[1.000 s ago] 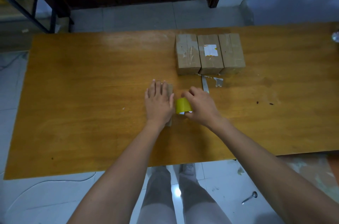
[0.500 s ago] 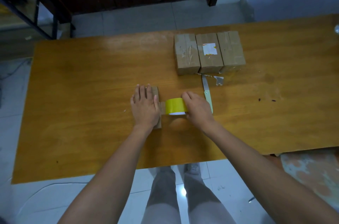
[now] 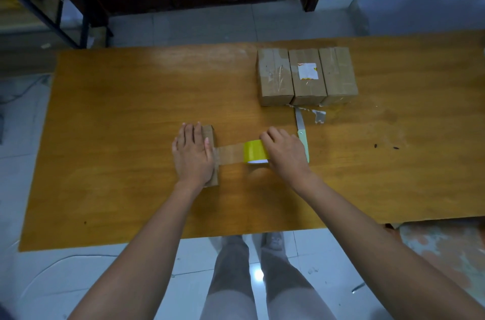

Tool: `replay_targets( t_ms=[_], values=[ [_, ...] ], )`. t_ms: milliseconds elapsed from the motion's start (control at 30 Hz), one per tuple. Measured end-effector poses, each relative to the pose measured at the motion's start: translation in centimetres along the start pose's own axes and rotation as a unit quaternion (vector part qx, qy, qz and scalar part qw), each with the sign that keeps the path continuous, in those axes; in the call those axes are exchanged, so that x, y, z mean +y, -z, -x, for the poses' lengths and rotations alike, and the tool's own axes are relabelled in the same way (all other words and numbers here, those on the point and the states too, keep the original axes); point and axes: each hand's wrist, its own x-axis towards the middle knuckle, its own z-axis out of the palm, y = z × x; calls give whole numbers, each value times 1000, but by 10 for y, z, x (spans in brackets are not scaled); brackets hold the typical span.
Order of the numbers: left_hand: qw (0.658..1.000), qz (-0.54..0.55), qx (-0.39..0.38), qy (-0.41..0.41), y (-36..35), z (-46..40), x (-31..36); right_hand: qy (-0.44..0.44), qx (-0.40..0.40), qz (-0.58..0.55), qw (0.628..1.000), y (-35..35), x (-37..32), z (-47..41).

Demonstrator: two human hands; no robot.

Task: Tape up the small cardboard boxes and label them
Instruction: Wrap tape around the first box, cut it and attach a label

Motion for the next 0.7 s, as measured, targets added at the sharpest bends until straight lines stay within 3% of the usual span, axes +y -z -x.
replay_targets(
  t_ms=[200,600,700],
  values=[
    [1000,-6,-5,0,1,1,-2,-5,17,-13,1000,-1,0,1],
    [1000,-11,-9,0,2,1,2,-67,-3,-170,983,0,11,4],
    [1000,-15,-11,-3,3,2,2,-67,-7,-152,986,1,12,3]
  ],
)
